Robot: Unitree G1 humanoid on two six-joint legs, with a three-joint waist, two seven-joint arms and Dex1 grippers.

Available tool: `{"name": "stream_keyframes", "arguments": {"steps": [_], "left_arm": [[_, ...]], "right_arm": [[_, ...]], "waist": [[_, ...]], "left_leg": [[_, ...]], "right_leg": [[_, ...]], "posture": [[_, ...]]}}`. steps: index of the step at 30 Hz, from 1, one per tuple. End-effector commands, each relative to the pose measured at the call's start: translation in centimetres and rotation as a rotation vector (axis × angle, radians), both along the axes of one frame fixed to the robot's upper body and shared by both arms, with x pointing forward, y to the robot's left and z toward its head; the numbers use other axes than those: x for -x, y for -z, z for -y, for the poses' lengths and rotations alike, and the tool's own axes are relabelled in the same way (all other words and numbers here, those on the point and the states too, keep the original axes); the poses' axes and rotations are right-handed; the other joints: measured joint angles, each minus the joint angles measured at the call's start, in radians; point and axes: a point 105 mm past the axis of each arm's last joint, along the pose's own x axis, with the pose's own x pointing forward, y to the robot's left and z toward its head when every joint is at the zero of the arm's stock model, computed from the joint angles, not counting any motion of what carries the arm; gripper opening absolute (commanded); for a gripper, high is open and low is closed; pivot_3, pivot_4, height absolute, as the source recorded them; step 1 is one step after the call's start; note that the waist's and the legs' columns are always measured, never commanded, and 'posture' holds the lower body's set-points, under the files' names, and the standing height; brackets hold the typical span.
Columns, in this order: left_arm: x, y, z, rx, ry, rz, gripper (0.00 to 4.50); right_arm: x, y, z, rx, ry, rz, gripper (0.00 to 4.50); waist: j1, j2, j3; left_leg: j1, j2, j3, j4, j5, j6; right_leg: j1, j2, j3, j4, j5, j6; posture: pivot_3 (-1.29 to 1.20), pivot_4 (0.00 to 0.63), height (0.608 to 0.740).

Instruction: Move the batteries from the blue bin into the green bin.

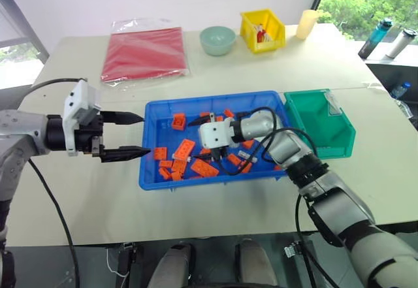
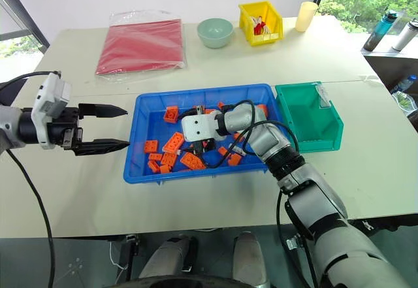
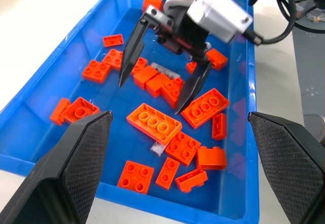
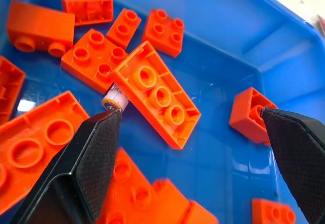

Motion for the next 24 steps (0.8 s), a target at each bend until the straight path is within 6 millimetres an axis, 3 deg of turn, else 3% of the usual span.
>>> {"name": "stream_keyframes", "arguments": {"steps": [1, 4, 6, 9, 13, 18, 24], "left_arm": [[0.1, -1.2, 0.3, -0.002, 0.009, 0.056, 4.47], [0.0, -1.5, 0.2, 0.0, 0.003, 0.063, 4.47], [0.0, -1.6, 0.2, 0.001, 0.0, 0.066, 4.5], [-0.1, -1.6, 0.2, 0.0, -0.003, 0.07, 4.5], [-0.2, -1.6, 0.2, 0.001, -0.007, 0.075, 4.5], [-0.4, -1.7, 0.4, 0.004, -0.011, 0.083, 4.5], [-0.7, -1.8, 0.6, 0.011, -0.012, 0.093, 4.5]], "right_arm": [[-0.1, -0.5, -1.4, -0.009, -0.041, 0.089, 4.5], [-0.3, -0.6, -2.1, -0.028, -0.051, 0.113, 4.5], [-0.4, -0.9, -2.6, -0.048, -0.052, 0.12, 4.0], [-0.2, -1.2, -3.3, -0.083, -0.059, 0.108, 2.82], [-0.3, -1.7, -4.0, -0.13, -0.037, 0.092, 0.82], [-1.7, -3.1, -4.5, -0.225, 0.069, 0.051, 0.82], [-3.4, -3.2, -4.9, -0.265, 0.19, -0.006, 0.82]], "waist": [[0.001, 0.0, 0.0], [0.0, 0.0, 0.0], [0.0, 0.0, 0.0], [-0.001, 0.0, 0.0], [-0.002, 0.0, 0.0], [-0.002, 0.0, 0.0], [-0.005, 0.0, 0.0]], "left_leg": [[0.0, 0.0, 0.0, 0.0, 0.0, 0.0], [0.0, 0.0, 0.0, 0.0, 0.0, 0.0], [0.0, 0.0, 0.0, 0.0, 0.0, 0.0], [0.0, 0.0, -0.001, 0.0, 0.0, 0.0], [0.0, 0.0, -0.001, 0.0, 0.0, 0.0], [0.0, 0.0, -0.001, 0.0, 0.0, -0.001], [0.0, 0.0, -0.002, 0.0, 0.0, -0.001]], "right_leg": [[0.0, 0.0, 0.0, 0.0, 0.0, 0.0], [0.0, 0.0, 0.0, 0.0, 0.0, 0.0], [0.0, 0.0, 0.0, 0.0, 0.0, 0.0], [0.0, 0.001, 0.0, 0.0, 0.0, 0.0], [0.0, 0.001, 0.0, 0.001, 0.0, 0.0], [0.0, 0.001, 0.0, 0.001, 0.0, 0.0], [0.0, 0.001, 0.0, 0.001, 0.0, 0.0]], "posture": [[0.0, 0.15, 0.717], [0.0, 0.15, 0.717], [0.0, 0.15, 0.717], [0.0, 0.15, 0.717], [0.0, 0.15, 0.717], [0.0, 0.15, 0.717], [0.0, 0.15, 0.717]]}}
